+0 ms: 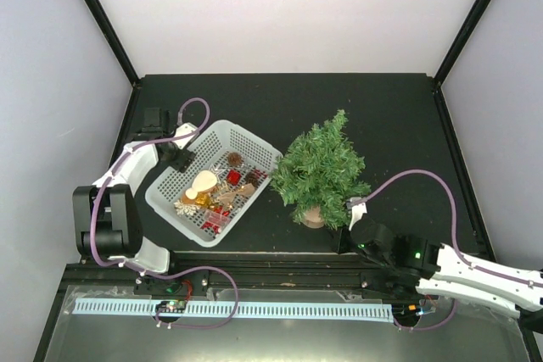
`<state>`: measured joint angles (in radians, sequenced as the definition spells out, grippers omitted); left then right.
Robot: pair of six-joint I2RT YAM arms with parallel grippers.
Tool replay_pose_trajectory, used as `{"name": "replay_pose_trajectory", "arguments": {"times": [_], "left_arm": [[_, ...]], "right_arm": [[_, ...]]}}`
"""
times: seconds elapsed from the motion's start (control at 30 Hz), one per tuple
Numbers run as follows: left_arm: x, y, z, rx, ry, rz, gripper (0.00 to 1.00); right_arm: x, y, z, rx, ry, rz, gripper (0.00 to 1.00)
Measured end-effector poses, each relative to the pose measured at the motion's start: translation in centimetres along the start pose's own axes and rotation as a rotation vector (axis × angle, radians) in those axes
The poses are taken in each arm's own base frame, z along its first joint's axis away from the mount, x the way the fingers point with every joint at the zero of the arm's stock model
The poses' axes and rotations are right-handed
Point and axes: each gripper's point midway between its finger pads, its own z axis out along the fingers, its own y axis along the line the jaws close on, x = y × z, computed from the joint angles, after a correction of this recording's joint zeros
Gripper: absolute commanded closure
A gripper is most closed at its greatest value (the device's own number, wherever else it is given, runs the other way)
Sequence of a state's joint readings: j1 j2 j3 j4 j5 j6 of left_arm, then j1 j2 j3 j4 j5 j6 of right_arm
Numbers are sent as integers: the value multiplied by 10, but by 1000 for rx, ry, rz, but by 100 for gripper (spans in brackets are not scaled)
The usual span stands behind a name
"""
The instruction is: Decorate the small christmas tree
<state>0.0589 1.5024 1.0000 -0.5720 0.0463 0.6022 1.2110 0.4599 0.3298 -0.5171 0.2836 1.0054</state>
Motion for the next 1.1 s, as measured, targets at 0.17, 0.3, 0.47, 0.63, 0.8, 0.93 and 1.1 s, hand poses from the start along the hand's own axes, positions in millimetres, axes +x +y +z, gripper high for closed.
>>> {"name": "replay_pose_trajectory", "arguments": {"times": [0.17,0.3,0.47,0.63,0.8,0.93,1.1], "left_arm": [[7,21,0,-51,9,-44,19],[13,30,-2,-65,15,-67,19],[16,35,-2,-71,18,-82,17],[20,40,-4,-69,11,-106,6],[14,41,-27,-59,-58,-122,1],[0,36,-57,-56,-149,-111,1],[-10,22,-88,-26,-232,-95,1]], "right_arm": [[9,-3,13,26,31,-8,99],[12,-3,19,28,37,-7,99],[18,-9,26,38,45,-2,99],[15,-13,34,59,49,17,99],[7,-17,41,70,35,34,99],[6,-20,50,90,53,19,99],[5,-18,59,102,78,-8,99]]}}
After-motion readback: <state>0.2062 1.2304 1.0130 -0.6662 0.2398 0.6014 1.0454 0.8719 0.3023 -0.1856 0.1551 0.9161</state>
